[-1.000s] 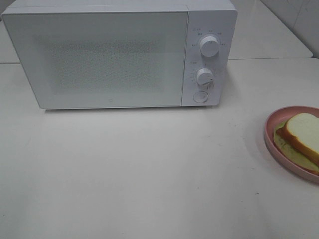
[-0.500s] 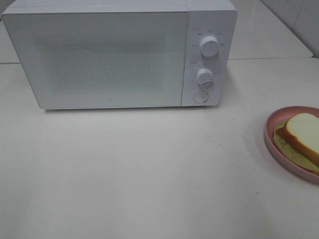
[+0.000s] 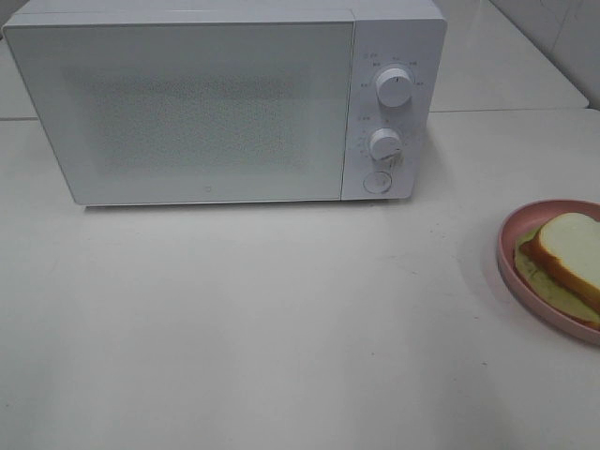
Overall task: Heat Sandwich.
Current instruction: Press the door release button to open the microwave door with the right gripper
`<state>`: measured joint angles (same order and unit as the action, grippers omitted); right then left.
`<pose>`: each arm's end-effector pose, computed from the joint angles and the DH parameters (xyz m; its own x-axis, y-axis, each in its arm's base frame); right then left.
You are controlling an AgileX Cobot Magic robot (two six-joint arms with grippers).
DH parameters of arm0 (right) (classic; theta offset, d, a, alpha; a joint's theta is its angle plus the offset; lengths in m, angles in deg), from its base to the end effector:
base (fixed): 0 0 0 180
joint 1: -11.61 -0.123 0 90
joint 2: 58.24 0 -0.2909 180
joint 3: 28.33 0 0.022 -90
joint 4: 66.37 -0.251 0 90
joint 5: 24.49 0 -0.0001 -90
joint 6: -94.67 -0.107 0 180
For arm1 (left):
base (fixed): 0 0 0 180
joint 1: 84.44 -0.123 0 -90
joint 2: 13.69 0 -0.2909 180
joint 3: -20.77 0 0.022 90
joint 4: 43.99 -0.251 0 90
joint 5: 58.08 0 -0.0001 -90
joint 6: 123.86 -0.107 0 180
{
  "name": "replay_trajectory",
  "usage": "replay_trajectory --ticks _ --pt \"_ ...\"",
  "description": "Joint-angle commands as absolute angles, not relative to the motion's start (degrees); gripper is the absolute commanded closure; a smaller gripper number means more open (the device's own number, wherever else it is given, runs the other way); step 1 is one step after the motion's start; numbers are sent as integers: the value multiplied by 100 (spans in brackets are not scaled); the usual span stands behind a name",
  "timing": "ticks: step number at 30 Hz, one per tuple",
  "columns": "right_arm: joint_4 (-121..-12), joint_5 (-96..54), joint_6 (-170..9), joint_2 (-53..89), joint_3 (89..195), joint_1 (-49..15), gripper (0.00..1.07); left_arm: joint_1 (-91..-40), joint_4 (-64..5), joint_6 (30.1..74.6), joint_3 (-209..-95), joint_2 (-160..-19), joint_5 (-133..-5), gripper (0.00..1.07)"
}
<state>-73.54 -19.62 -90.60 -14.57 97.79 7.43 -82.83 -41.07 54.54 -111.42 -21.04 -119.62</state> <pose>0.1479 0.0097 0.3075 -0.0596 0.2112 -0.9756 -0.0507 0.9755 0.2142 0.0003 -0.0048 0.2736 -0.4484 0.0162 -0.8937 0.0697 0.9974 -0.0169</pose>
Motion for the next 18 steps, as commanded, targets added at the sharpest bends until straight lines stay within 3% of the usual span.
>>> replay_trajectory --ticks 1,18 --pt "-7348 -1469 -9650 -1050 9773 737 107 -8306 -4101 5465 -11131 -1972 -11939 38" --pt "-6993 -432 -11203 302 9773 731 107 -8306 -4101 5465 -11131 -1972 -11939 38"
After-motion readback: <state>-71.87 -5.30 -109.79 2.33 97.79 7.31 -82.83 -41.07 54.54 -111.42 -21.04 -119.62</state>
